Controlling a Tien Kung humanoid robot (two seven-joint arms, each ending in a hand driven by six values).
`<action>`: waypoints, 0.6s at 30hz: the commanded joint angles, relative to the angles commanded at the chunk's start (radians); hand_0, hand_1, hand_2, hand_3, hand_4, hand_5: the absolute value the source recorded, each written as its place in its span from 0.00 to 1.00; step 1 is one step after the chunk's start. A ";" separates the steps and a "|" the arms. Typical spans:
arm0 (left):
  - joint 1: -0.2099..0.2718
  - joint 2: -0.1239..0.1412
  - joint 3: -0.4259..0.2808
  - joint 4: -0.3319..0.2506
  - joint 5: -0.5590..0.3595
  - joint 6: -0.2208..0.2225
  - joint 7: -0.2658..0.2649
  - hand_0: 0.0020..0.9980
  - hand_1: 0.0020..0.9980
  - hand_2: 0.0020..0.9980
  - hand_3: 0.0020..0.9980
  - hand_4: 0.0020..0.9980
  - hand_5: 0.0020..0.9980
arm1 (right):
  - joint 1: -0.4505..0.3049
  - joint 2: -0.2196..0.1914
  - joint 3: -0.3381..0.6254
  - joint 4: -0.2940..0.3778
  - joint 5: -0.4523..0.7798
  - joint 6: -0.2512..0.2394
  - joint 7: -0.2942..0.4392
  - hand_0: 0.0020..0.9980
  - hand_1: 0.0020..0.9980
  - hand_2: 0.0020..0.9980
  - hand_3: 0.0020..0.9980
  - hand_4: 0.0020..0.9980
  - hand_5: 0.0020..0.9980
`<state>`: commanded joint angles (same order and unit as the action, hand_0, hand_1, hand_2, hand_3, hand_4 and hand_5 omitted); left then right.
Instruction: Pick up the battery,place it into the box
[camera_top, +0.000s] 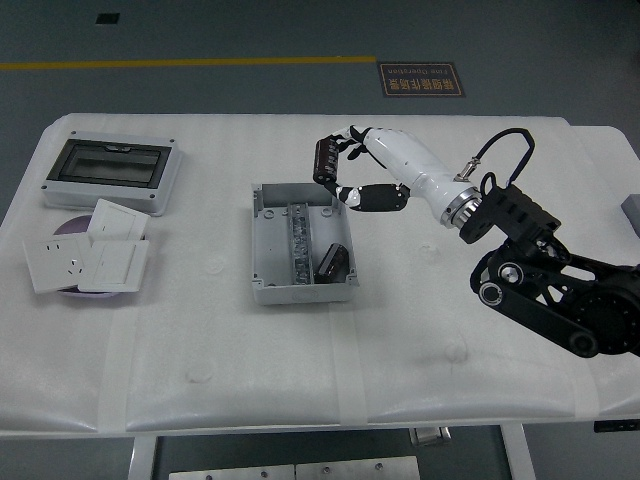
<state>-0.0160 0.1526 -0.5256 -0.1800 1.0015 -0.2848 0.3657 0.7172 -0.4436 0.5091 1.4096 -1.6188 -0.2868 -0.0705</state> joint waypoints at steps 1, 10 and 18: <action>0.000 0.000 0.002 0.000 -0.001 0.000 0.000 0.72 0.69 0.49 0.56 0.55 0.11 | -0.002 0.006 -0.010 -0.003 -0.002 0.001 -0.001 0.69 0.64 0.70 0.71 0.61 0.37; 0.004 -0.002 0.041 0.000 -0.040 -0.007 0.007 0.72 0.69 0.49 0.55 0.55 0.11 | -0.013 0.050 -0.085 -0.042 -0.026 -0.014 -0.005 0.68 0.64 0.70 0.71 0.61 0.38; 0.005 -0.009 0.088 -0.001 -0.091 -0.005 0.007 0.72 0.69 0.49 0.55 0.55 0.11 | -0.011 0.063 -0.108 -0.061 -0.055 -0.036 -0.016 0.69 0.64 0.71 0.76 0.66 0.41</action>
<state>-0.0112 0.1436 -0.4379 -0.1808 0.9102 -0.2894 0.3724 0.7062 -0.3804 0.4013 1.3484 -1.6740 -0.3225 -0.0865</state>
